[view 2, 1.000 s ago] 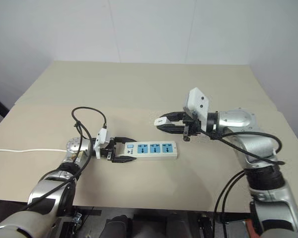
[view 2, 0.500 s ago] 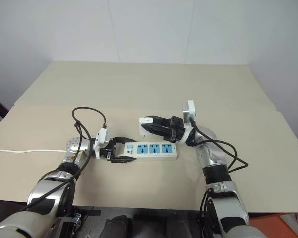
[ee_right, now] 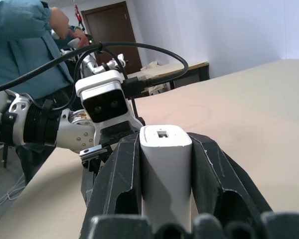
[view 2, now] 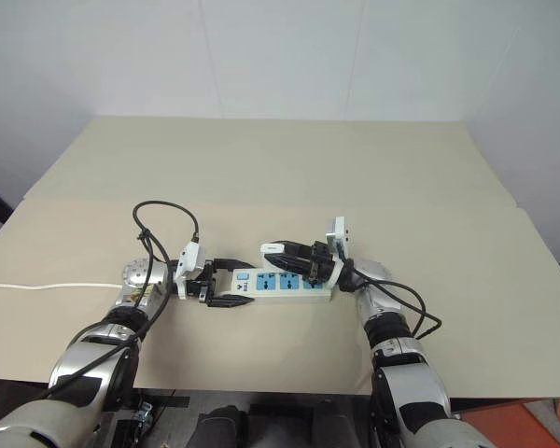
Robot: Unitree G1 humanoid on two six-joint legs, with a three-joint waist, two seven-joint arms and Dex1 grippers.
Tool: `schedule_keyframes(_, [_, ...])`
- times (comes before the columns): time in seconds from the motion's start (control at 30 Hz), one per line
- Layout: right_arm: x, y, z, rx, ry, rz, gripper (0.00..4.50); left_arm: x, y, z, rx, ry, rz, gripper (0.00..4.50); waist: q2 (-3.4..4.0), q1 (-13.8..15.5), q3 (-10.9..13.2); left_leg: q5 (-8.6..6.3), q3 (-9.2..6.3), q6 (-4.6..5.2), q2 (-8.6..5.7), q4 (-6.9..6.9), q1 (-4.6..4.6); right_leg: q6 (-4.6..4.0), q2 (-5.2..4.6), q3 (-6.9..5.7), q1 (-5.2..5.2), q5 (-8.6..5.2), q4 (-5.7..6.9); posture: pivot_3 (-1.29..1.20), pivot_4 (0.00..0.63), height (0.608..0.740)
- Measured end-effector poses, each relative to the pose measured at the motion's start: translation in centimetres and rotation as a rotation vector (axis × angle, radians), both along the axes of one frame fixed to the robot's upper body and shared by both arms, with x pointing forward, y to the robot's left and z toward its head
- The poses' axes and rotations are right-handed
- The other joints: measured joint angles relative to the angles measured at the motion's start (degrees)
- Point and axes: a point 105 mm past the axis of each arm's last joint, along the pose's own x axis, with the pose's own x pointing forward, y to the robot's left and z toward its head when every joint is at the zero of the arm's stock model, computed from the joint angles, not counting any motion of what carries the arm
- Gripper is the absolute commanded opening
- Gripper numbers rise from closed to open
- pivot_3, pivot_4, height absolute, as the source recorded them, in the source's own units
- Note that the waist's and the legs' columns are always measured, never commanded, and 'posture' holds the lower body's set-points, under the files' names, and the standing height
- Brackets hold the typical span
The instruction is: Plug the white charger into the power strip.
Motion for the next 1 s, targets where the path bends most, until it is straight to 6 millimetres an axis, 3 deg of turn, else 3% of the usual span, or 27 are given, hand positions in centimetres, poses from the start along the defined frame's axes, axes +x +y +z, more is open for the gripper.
schedule_keyframes(1.0, [-0.3, 2.3, -0.4, -0.006, -0.073, 0.017, 1.15, -0.1, 0.4, -0.1, -0.001, 0.011, 0.010, 3.26, 0.00, -0.75, 0.00, 0.00, -0.02, 0.00, -0.01, 0.00, 0.14, 0.00, 0.00, 0.00, 0.10, -0.01, 0.31, 0.00, 0.150, 0.740])
